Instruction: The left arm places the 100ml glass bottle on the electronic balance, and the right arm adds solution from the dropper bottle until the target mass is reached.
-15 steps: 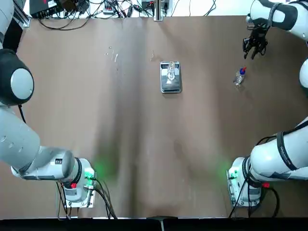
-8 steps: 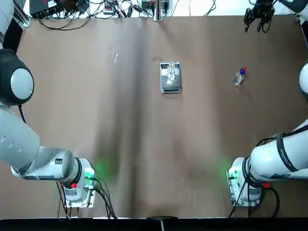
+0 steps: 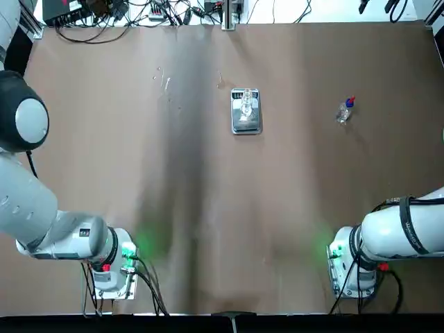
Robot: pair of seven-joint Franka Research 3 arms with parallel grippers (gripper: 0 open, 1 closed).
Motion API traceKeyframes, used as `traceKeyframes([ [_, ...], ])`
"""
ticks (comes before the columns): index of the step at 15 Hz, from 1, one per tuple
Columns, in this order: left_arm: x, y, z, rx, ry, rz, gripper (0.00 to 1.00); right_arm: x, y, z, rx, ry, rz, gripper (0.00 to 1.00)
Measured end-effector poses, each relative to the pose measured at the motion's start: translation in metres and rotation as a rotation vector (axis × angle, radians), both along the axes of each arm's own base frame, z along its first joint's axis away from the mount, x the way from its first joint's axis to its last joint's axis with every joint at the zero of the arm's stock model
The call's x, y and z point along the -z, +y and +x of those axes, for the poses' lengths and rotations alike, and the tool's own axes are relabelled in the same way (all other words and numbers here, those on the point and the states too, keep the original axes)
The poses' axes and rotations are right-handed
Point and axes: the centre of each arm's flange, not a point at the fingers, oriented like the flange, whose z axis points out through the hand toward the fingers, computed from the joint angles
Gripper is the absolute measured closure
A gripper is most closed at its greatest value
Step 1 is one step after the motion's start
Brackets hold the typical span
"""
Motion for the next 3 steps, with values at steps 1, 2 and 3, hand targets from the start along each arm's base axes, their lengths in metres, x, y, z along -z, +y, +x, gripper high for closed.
traceKeyframes([
  [1, 0.0, 0.0, 0.0, 0.0, 0.0, 0.0, 0.0, -0.0037, 0.0057, -0.0035, -0.01, -0.002, 0.001, 0.0],
  [2, 0.0, 0.0, 0.0, 0.0, 0.0, 0.0, 0.0, -0.0054, 0.0105, -0.0059, -0.019, -0.003, 0.001, 0.0],
  [3, 0.0, 0.0, 0.0, 0.0, 0.0, 0.0, 0.0, -0.006, 0.0134, -0.008, -0.024, -0.004, 0.001, 0.0],
])
